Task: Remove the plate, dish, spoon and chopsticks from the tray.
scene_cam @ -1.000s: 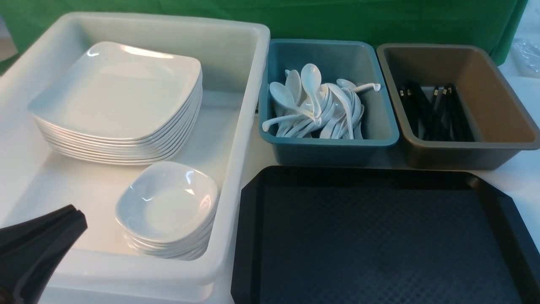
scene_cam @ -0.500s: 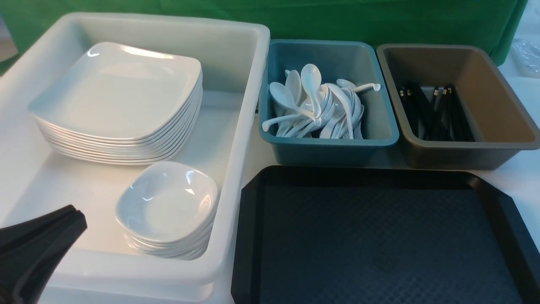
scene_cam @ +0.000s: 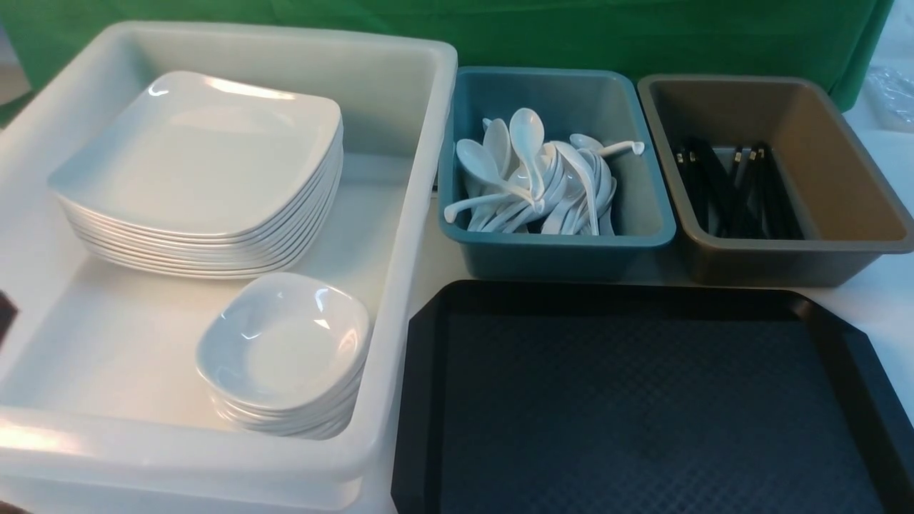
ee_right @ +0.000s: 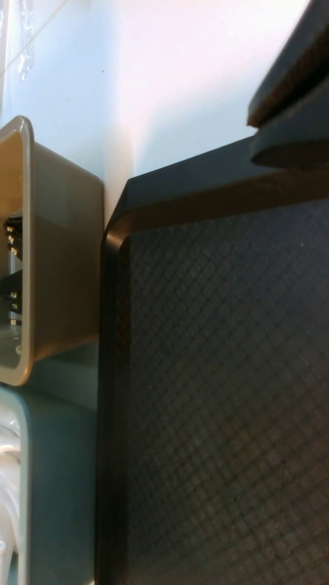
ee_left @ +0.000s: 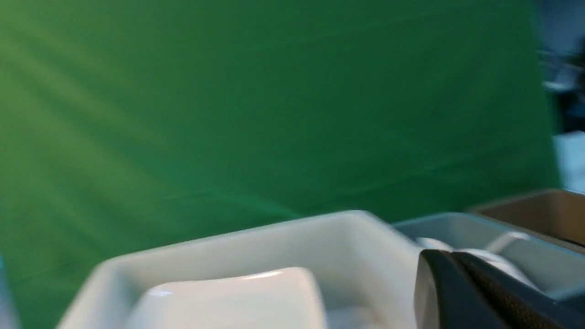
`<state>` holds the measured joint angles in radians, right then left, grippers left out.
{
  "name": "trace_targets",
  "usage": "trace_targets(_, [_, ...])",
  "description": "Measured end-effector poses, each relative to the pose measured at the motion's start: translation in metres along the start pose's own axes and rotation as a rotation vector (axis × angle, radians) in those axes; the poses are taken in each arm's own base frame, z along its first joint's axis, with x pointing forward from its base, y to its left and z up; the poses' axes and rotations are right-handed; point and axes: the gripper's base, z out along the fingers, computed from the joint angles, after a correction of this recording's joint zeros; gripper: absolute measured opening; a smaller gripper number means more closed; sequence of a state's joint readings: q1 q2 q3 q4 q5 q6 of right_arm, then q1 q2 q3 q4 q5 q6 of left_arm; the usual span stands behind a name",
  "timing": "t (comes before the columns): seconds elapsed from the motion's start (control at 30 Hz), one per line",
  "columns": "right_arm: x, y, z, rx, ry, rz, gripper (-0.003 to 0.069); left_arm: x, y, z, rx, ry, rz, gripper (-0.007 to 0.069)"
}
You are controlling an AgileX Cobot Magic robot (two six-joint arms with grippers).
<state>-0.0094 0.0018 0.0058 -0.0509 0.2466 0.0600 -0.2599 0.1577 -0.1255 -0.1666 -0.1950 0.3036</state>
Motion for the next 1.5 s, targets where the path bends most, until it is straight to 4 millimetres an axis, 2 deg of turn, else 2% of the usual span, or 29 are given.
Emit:
trace_targets(0.17, [0.0,0.0,0.0,0.0,0.0,0.0,0.0095,0.037,0.008,-0.019,-0.226,0.073,-0.07,0.0])
trace_targets(0.37, [0.0,0.0,0.0,0.0,-0.001,0.0,0.0111,0.07,0.004,-0.028,-0.257,0.406,-0.145,0.0])
trace_targets(1.5, [0.0,0.0,0.0,0.0,-0.001,0.001,0.0155,0.071,0.003,-0.029,-0.239,0.422,-0.148,0.0001])
